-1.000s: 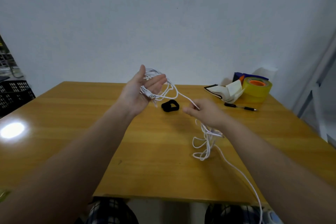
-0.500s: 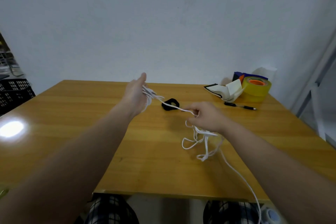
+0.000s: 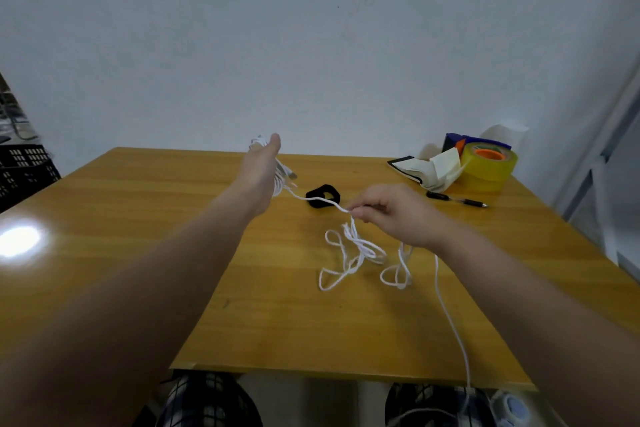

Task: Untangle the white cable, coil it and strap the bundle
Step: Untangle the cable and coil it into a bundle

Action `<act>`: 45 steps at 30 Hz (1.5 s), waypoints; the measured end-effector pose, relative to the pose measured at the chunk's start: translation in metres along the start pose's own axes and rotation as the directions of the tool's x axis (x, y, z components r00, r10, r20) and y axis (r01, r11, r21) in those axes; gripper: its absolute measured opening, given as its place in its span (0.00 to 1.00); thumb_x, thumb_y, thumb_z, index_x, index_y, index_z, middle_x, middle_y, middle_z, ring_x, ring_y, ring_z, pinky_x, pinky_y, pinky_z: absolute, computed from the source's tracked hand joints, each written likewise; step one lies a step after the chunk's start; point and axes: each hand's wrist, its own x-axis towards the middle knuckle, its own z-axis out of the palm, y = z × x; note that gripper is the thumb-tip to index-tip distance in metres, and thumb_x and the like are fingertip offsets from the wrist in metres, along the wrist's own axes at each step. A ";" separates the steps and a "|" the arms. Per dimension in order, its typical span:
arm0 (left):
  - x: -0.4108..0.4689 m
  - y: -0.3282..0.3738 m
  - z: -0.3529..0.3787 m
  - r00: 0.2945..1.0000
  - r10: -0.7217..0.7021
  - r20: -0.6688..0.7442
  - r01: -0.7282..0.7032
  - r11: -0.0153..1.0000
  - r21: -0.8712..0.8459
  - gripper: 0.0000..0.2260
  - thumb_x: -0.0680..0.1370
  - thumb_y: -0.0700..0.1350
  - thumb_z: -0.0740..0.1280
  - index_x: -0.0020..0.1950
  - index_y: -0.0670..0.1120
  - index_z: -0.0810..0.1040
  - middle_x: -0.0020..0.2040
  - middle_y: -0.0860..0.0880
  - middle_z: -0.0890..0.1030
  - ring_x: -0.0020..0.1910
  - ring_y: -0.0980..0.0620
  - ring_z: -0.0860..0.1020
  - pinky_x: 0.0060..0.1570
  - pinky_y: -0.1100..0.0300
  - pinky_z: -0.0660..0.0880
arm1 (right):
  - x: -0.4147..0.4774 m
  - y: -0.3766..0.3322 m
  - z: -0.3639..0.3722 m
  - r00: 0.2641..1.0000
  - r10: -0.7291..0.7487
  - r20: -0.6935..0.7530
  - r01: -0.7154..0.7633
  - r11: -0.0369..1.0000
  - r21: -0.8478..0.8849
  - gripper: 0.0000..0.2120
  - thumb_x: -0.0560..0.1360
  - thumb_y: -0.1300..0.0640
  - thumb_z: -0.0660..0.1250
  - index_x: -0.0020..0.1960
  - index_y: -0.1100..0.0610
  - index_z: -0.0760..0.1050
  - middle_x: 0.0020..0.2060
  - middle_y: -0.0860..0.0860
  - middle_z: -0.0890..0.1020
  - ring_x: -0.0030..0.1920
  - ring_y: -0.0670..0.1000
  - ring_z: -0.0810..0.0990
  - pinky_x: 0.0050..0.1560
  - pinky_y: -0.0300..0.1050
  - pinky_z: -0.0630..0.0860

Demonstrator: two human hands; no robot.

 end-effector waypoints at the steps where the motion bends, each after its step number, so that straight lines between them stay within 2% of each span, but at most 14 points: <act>1: 0.001 0.001 0.001 0.998 -0.036 0.045 0.040 0.995 -0.087 0.26 0.82 0.51 0.58 0.74 0.38 0.59 0.42 0.46 0.73 0.39 0.52 0.77 0.50 0.51 0.72 | 0.002 -0.002 -0.002 0.999 -0.032 0.022 0.034 0.994 -0.100 0.09 0.78 0.53 0.64 0.54 0.50 0.81 0.40 0.37 0.76 0.44 0.42 0.75 0.46 0.41 0.73; 4: -0.004 0.004 0.009 0.988 -0.068 0.139 0.101 0.966 -0.240 0.19 0.82 0.47 0.58 0.69 0.37 0.65 0.66 0.40 0.71 0.66 0.46 0.73 0.46 0.54 0.72 | 0.008 -0.010 -0.008 0.997 -0.075 0.025 0.079 0.963 -0.257 0.07 0.76 0.48 0.64 0.50 0.46 0.80 0.40 0.42 0.76 0.45 0.46 0.73 0.44 0.47 0.73; 7: -0.017 0.010 0.023 0.974 -0.048 0.221 0.098 0.971 -0.219 0.22 0.82 0.46 0.58 0.73 0.38 0.59 0.71 0.42 0.64 0.65 0.41 0.73 0.46 0.52 0.75 | 0.016 -0.024 -0.013 0.995 -0.074 0.065 0.090 0.958 -0.272 0.09 0.75 0.45 0.65 0.49 0.47 0.81 0.39 0.42 0.75 0.45 0.46 0.73 0.42 0.46 0.70; 11: -0.024 0.014 0.033 0.966 -0.022 0.257 0.078 0.974 -0.211 0.17 0.83 0.46 0.57 0.68 0.39 0.64 0.53 0.46 0.72 0.59 0.41 0.77 0.57 0.47 0.74 | 0.025 -0.038 -0.018 0.943 0.012 0.332 0.108 0.933 -0.343 0.09 0.77 0.49 0.63 0.52 0.46 0.81 0.40 0.42 0.80 0.42 0.46 0.77 0.44 0.47 0.75; 15: -0.022 0.011 0.037 0.977 0.052 0.208 -0.048 0.999 -0.025 0.26 0.83 0.49 0.56 0.76 0.40 0.53 0.41 0.51 0.71 0.50 0.52 0.77 0.64 0.49 0.69 | 0.023 -0.053 -0.017 0.876 0.021 0.481 0.197 0.896 -0.398 0.09 0.77 0.54 0.61 0.49 0.49 0.81 0.36 0.42 0.73 0.37 0.44 0.73 0.43 0.47 0.74; 18: -0.016 0.004 0.032 0.983 0.050 0.175 -0.066 0.994 0.091 0.25 0.82 0.52 0.56 0.75 0.41 0.56 0.51 0.46 0.75 0.50 0.51 0.75 0.65 0.48 0.68 | 0.019 -0.059 -0.015 0.946 -0.100 0.308 0.220 0.896 -0.386 0.16 0.75 0.42 0.61 0.38 0.52 0.76 0.38 0.47 0.74 0.44 0.50 0.73 0.44 0.52 0.74; 21: -0.014 0.001 0.028 0.991 0.008 0.134 -0.013 0.999 0.032 0.24 0.82 0.51 0.56 0.74 0.39 0.58 0.42 0.42 0.75 0.42 0.46 0.76 0.60 0.44 0.71 | 0.018 -0.062 -0.014 0.992 -0.100 0.082 0.125 0.906 -0.405 0.23 0.75 0.38 0.59 0.28 0.51 0.64 0.36 0.49 0.70 0.40 0.50 0.69 0.41 0.51 0.72; 25: -0.017 0.003 0.025 0.993 -0.013 0.121 0.017 0.999 -0.032 0.24 0.83 0.50 0.56 0.74 0.38 0.57 0.39 0.41 0.74 0.38 0.49 0.75 0.61 0.46 0.71 | 0.028 -0.056 -0.013 0.997 0.069 -0.017 -0.068 0.856 -0.513 0.15 0.81 0.49 0.53 0.41 0.56 0.70 0.41 0.54 0.76 0.44 0.56 0.76 0.39 0.50 0.72; 30: -0.014 0.008 0.024 0.992 -0.054 0.110 0.067 0.990 -0.122 0.22 0.82 0.50 0.57 0.68 0.35 0.63 0.28 0.42 0.79 0.33 0.46 0.70 0.44 0.50 0.69 | 0.028 -0.046 -0.011 0.997 0.067 -0.031 -0.072 0.799 -0.596 0.11 0.81 0.52 0.55 0.56 0.51 0.75 0.49 0.50 0.81 0.50 0.54 0.78 0.42 0.48 0.73; 33: -0.020 0.011 0.028 0.984 -0.063 0.168 0.097 0.975 -0.200 0.13 0.82 0.48 0.58 0.55 0.38 0.70 0.35 0.43 0.79 0.36 0.48 0.73 0.46 0.50 0.70 | 0.028 -0.047 -0.012 0.994 0.055 0.096 0.008 0.827 -0.563 0.09 0.79 0.53 0.60 0.54 0.49 0.78 0.50 0.48 0.81 0.50 0.52 0.77 0.43 0.47 0.73; 35: -0.024 0.011 0.032 0.967 -0.069 0.244 0.119 0.974 -0.195 0.16 0.83 0.49 0.57 0.59 0.36 0.69 0.44 0.42 0.76 0.39 0.48 0.77 0.44 0.52 0.74 | 0.029 -0.047 -0.011 0.994 -0.038 0.105 0.084 0.874 -0.479 0.07 0.77 0.54 0.63 0.51 0.50 0.80 0.55 0.45 0.78 0.55 0.50 0.77 0.46 0.48 0.73; 37: -0.029 0.009 0.035 0.939 -0.062 0.337 0.118 0.982 -0.147 0.16 0.83 0.48 0.55 0.54 0.34 0.72 0.38 0.42 0.79 0.33 0.48 0.79 0.33 0.57 0.75 | 0.031 -0.049 -0.014 0.994 -0.098 0.042 0.106 0.918 -0.382 0.06 0.76 0.54 0.65 0.49 0.51 0.80 0.56 0.44 0.77 0.60 0.47 0.74 0.49 0.48 0.73; 40: -0.037 0.005 0.039 0.900 -0.025 0.434 0.049 0.998 -0.044 0.15 0.83 0.41 0.55 0.39 0.39 0.72 0.25 0.45 0.75 0.23 0.51 0.75 0.26 0.62 0.71 | 0.035 -0.049 -0.020 0.994 -0.087 -0.062 0.063 0.946 -0.317 0.04 0.74 0.51 0.67 0.46 0.51 0.78 0.46 0.46 0.77 0.52 0.50 0.76 0.47 0.48 0.71; 45: -0.049 0.005 0.040 0.819 -0.079 0.568 -0.074 0.968 0.242 0.13 0.81 0.41 0.56 0.37 0.41 0.70 0.23 0.46 0.71 0.20 0.51 0.71 0.25 0.61 0.68 | 0.029 -0.037 -0.024 0.972 -0.032 -0.231 -0.013 0.981 -0.192 0.19 0.65 0.42 0.74 0.34 0.52 0.67 0.27 0.45 0.71 0.31 0.47 0.70 0.37 0.47 0.68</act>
